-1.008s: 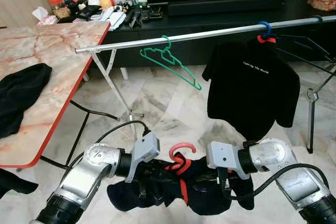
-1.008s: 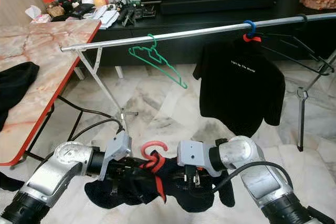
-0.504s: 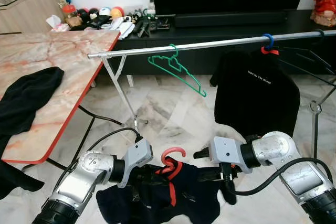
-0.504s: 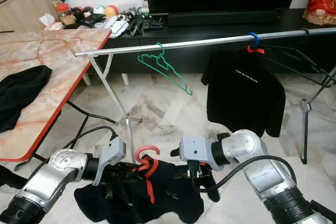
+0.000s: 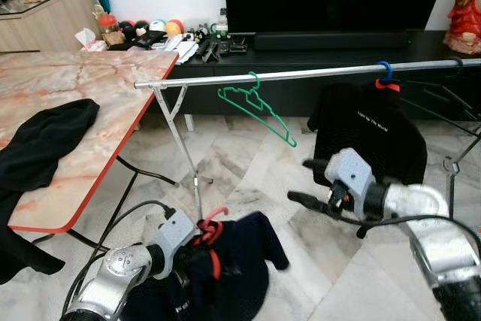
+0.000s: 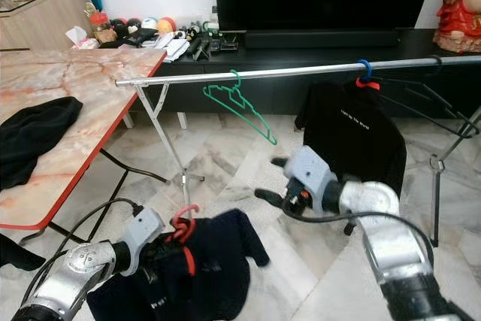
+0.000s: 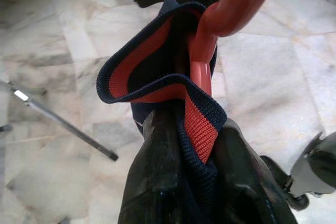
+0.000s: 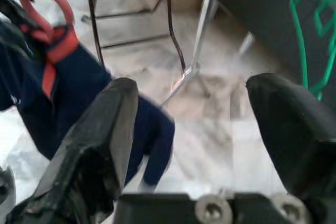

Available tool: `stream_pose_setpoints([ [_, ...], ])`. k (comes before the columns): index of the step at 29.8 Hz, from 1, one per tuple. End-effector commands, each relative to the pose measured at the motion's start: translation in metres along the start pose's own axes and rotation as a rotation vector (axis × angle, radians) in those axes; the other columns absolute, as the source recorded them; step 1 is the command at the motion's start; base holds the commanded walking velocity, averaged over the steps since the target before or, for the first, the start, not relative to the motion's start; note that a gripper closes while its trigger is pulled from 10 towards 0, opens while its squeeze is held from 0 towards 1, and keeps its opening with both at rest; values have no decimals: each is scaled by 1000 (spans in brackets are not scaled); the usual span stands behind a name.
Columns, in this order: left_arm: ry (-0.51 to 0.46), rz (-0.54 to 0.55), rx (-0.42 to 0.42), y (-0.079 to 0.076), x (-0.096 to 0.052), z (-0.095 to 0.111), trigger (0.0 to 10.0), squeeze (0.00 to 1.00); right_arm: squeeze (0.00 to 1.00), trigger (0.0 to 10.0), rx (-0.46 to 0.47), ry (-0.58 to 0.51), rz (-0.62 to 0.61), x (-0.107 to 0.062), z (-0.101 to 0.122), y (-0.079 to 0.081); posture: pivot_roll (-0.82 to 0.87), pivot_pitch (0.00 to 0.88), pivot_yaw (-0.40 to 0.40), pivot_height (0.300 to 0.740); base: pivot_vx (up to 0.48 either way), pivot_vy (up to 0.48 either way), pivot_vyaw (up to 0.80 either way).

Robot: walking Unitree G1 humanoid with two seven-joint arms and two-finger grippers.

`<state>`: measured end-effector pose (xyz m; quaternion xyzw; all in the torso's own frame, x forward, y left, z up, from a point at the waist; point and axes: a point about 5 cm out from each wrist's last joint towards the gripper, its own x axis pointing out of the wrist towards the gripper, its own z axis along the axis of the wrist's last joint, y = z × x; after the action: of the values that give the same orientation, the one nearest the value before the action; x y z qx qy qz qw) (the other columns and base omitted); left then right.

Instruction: Hang hanger

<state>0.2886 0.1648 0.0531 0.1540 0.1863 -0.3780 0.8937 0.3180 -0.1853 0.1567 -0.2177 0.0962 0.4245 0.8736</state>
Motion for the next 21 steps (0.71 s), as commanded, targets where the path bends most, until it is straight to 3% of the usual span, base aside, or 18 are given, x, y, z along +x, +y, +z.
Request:
stream_pose_setpoints([
  [1,-9,24,10,5,-4,1,824,0,0,10000,-12,-31,-11,0,8,-2,-63,0,63,740,0,0,0],
  [21,-9,24,10,5,-4,1,824,0,0,10000,-12,-31,-11,0,8,-2,-63,0,63,740,0,0,0],
])
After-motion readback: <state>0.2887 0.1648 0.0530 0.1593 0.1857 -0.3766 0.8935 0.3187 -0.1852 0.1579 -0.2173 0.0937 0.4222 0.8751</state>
